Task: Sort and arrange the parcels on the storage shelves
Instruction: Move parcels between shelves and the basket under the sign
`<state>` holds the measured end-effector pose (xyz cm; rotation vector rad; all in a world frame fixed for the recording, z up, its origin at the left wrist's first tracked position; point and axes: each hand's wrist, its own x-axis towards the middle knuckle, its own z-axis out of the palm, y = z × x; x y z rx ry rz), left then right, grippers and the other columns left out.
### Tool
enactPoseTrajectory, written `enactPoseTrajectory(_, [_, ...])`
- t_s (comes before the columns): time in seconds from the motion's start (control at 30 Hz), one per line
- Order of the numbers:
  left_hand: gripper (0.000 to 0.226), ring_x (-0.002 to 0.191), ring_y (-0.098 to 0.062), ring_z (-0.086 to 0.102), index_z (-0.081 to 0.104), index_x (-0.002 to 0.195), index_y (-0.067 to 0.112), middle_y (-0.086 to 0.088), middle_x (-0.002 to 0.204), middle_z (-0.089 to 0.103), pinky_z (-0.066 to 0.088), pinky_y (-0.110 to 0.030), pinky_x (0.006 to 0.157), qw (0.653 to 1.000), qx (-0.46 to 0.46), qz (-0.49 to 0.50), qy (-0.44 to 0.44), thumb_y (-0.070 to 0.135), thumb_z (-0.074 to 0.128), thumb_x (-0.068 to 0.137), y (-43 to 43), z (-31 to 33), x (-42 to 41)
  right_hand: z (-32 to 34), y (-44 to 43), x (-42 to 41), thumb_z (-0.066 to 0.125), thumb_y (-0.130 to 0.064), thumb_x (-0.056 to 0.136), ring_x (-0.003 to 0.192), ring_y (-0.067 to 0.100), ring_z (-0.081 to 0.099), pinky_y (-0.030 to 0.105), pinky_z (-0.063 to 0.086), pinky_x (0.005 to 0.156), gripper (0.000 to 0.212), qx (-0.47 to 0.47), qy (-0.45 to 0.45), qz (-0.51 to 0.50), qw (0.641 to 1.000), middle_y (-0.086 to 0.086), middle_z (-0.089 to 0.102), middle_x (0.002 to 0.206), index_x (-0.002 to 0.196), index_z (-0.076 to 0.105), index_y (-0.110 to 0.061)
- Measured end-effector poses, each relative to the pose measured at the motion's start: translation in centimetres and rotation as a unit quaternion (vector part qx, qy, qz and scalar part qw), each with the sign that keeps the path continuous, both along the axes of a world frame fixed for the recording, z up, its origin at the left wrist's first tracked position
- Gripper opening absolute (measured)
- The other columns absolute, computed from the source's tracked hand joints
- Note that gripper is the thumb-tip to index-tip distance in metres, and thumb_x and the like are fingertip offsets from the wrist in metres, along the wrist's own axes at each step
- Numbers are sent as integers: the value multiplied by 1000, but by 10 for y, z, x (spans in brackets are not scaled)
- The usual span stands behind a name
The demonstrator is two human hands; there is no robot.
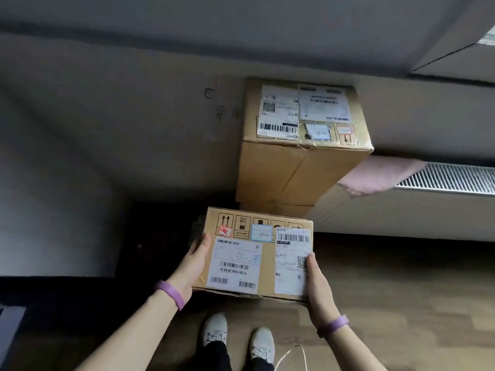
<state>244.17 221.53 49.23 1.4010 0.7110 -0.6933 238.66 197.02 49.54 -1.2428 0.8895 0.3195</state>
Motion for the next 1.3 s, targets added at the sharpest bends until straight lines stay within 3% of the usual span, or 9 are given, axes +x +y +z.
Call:
enactPoseTrajectory(0.1, [54,101,-19,66,41,138,39,3,119,67,54,-32,73,999,13,-9,29,64,35,90,-8,-55,12,-62,-12,16,39,-47,100,111,15,66,42,49,101,39,-10,10,29,999,-3,71,119,122,64,-27])
enactPoseTrajectory(0.23, [57,103,-21,65,37,143,37,1,127,64,53,-34,80,998,20,0,56,63,33,92,-22,-123,18,-128,-23,26,40,-56,97,104,5,68,30,54,81,38,-15,21,61,998,-13,72,113,116,67,-36])
enactPoseTrajectory(0.4, [54,94,-18,66,40,141,38,3,121,66,54,-31,72,996,32,1,78,62,32,93,-40,-192,16,-198,-40,24,40,-57,97,104,5,68,30,52,85,40,-7,41,62,997,-12,72,115,115,68,-34])
enactPoseTrajectory(0.57, [53,91,-18,69,43,138,37,0,117,68,57,-29,61,994,38,-2,102,62,34,93,-57,-248,8,-254,-55,9,37,-62,95,114,10,64,47,44,107,43,-24,73,81,994,-14,69,121,121,64,-40])
enactPoseTrajectory(0.73, [52,104,-18,65,43,138,37,3,126,64,54,-33,80,995,40,-5,93,61,34,94,-66,-281,1,-286,-60,0,31,-59,96,122,4,56,43,37,113,43,-64,72,109,989,-19,63,128,126,58,-42])
enactPoseTrajectory(0.97, [39,91,-13,63,48,130,34,2,111,63,48,-21,72,993,96,-19,58,53,39,96,-75,-275,16,-288,-64,16,34,-49,97,110,17,59,37,44,101,39,-124,63,128,982,-10,67,114,107,61,-24])
enactPoseTrajectory(1.1, [34,101,-16,64,55,128,18,-2,117,67,48,-23,81,993,107,-41,21,32,47,99,-78,-243,23,-260,-69,28,40,-48,98,139,17,38,28,27,106,56,-212,81,127,966,-9,41,151,148,34,-23])
enactPoseTrajectory(1.2, [40,101,-1,58,47,137,15,10,118,62,40,-9,79,993,116,-36,3,27,48,99,-78,-197,23,-218,-65,37,42,-47,99,143,16,32,23,23,105,60,-240,61,138,959,-6,34,156,151,29,-20])
enactPoseTrajectory(1.3, [10,74,14,52,59,98,27,30,74,66,38,2,58,993,104,-56,1,25,49,98,-77,-128,24,-153,-48,45,44,-42,100,139,16,38,23,27,103,54,-226,40,175,957,-3,41,152,148,36,-18])
